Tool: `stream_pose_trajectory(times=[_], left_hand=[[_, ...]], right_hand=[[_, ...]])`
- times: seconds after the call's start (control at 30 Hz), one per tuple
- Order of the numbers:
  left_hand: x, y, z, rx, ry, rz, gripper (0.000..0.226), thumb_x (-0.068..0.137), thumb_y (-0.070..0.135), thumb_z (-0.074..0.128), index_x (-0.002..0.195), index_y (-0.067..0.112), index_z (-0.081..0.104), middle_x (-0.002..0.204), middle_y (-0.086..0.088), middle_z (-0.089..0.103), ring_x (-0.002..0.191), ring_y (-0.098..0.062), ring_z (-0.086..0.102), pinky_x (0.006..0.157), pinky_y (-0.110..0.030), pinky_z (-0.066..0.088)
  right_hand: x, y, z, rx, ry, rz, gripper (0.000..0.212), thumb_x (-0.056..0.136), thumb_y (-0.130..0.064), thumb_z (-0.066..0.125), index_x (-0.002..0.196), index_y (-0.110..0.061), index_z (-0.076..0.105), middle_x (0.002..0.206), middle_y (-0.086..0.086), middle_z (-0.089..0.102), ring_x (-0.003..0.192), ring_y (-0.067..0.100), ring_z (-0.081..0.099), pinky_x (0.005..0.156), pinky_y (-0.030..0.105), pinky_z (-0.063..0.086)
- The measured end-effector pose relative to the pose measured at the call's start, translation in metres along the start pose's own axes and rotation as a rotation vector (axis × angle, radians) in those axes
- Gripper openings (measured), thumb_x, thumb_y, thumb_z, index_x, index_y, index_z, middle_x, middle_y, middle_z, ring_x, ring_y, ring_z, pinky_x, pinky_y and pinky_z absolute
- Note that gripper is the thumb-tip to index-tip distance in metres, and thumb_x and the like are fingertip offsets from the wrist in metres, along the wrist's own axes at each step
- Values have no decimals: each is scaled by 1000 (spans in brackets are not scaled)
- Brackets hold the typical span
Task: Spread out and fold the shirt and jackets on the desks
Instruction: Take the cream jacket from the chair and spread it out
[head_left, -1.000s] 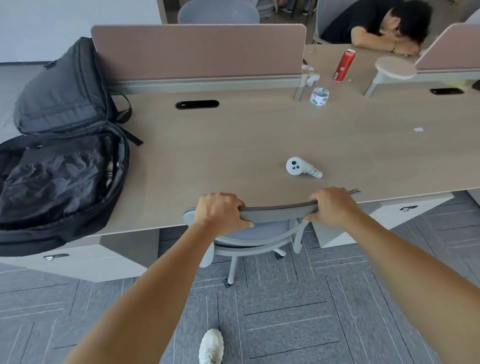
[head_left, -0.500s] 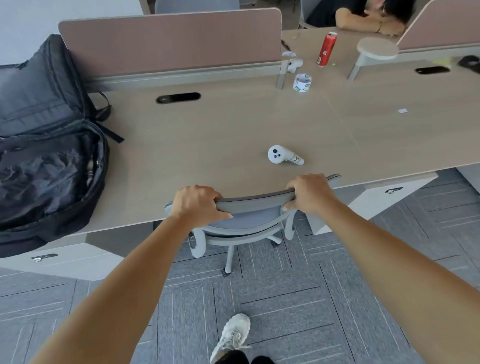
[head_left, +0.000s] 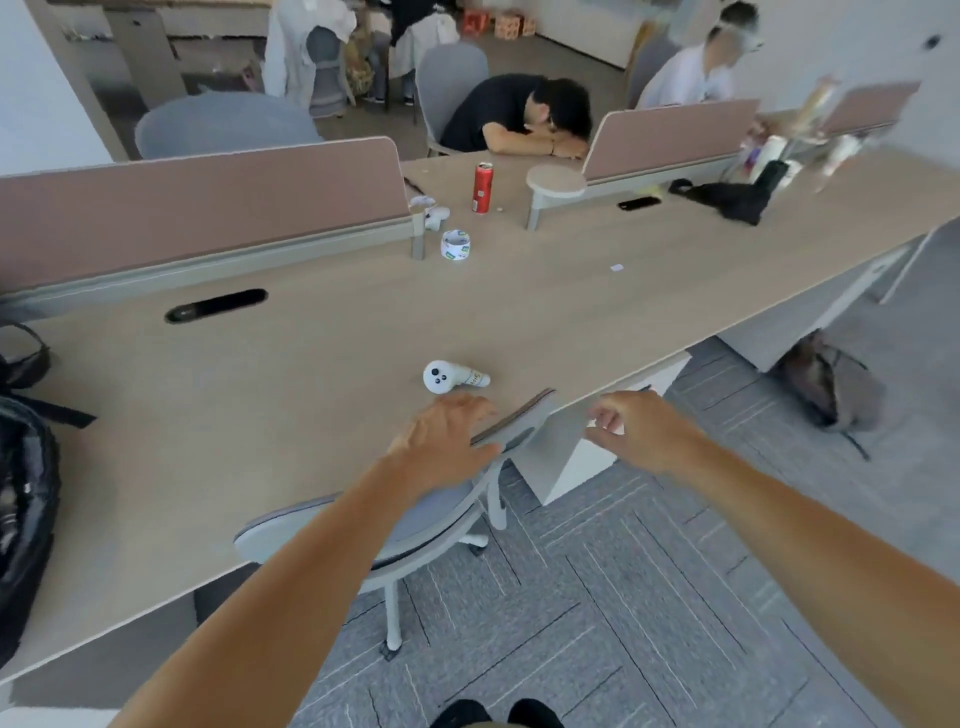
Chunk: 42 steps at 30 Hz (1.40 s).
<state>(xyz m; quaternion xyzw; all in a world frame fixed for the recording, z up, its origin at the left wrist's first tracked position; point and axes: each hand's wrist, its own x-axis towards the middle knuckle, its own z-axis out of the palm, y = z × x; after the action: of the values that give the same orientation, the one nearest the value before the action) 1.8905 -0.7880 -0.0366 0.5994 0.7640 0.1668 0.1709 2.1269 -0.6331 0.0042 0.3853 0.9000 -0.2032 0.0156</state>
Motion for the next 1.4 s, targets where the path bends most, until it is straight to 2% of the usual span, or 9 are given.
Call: stream_pose_trajectory(times=[0.13, 0.23, 0.33, 0.47, 0.63, 0.83, 1.03, 1.3, 1.4], left_hand=[[57, 75, 25, 38, -168, 243, 34, 96, 41, 58, 126, 25, 60, 122, 6, 62, 114, -16, 56, 99, -35, 43], [80, 140, 58, 71, -347, 390, 32, 96, 42, 58, 123, 25, 62, 117, 9, 64, 107, -15, 59, 90, -30, 44], [98, 214, 92, 140, -451, 541, 30, 95, 44, 58, 118, 26, 64, 114, 10, 67, 103, -16, 62, 85, -30, 47], [112, 334, 137, 146, -541, 769, 28, 95, 42, 59, 116, 25, 66, 113, 8, 68, 104, -16, 63, 87, -28, 48], [119, 467, 209, 167, -638, 958, 25, 92, 45, 61, 110, 28, 68, 104, 11, 69, 98, -13, 64, 89, -32, 52], [145, 578, 276, 369, -696, 1068, 27, 93, 48, 57, 111, 30, 67, 102, 13, 66, 93, -11, 64, 87, -35, 54], [168, 683, 329, 404, -743, 1146, 26, 93, 46, 58, 111, 29, 67, 101, 14, 66, 93, -10, 63, 87, -34, 54], [198, 869, 429, 385, -802, 1368, 22, 94, 43, 57, 109, 29, 67, 103, 12, 65, 95, -13, 61, 78, -29, 47], [198, 947, 462, 398, -806, 1500, 24, 93, 46, 56, 109, 30, 65, 101, 12, 63, 99, -17, 63, 83, -34, 50]], right_hand=[[-66, 63, -30, -27, 72, 258, 16, 92, -44, 65, 90, -29, 65, 85, -16, 62, 83, 10, 63, 82, 33, 55], [-137, 112, -46, 0, 127, 468, 11, 94, -42, 61, 94, -32, 64, 92, -13, 63, 89, 14, 64, 84, 35, 55], [-217, 153, -50, 104, 234, 693, 17, 94, -42, 63, 103, -30, 68, 96, -12, 67, 91, 13, 64, 86, 34, 55], [-320, 198, -56, 194, 384, 934, 16, 93, -38, 66, 101, -25, 71, 89, -15, 67, 85, 6, 65, 78, 22, 50], [-430, 261, -58, 214, 478, 1199, 18, 92, -35, 67, 102, -21, 73, 97, -7, 73, 88, 12, 67, 85, 33, 56], [-519, 360, -56, 266, 451, 1319, 23, 94, -37, 66, 110, -21, 70, 94, -10, 68, 85, 9, 63, 78, 23, 48], [-558, 447, -63, 340, 424, 1378, 25, 96, -38, 64, 115, -22, 68, 101, -7, 67, 86, 9, 60, 77, 20, 42], [-617, 558, -96, 406, 541, 1558, 17, 93, -43, 65, 107, -32, 65, 100, -13, 68, 92, 8, 64, 80, 23, 47], [-646, 588, -118, 428, 643, 1646, 11, 91, -44, 66, 98, -35, 68, 100, -17, 69, 93, 8, 66, 86, 28, 53]])
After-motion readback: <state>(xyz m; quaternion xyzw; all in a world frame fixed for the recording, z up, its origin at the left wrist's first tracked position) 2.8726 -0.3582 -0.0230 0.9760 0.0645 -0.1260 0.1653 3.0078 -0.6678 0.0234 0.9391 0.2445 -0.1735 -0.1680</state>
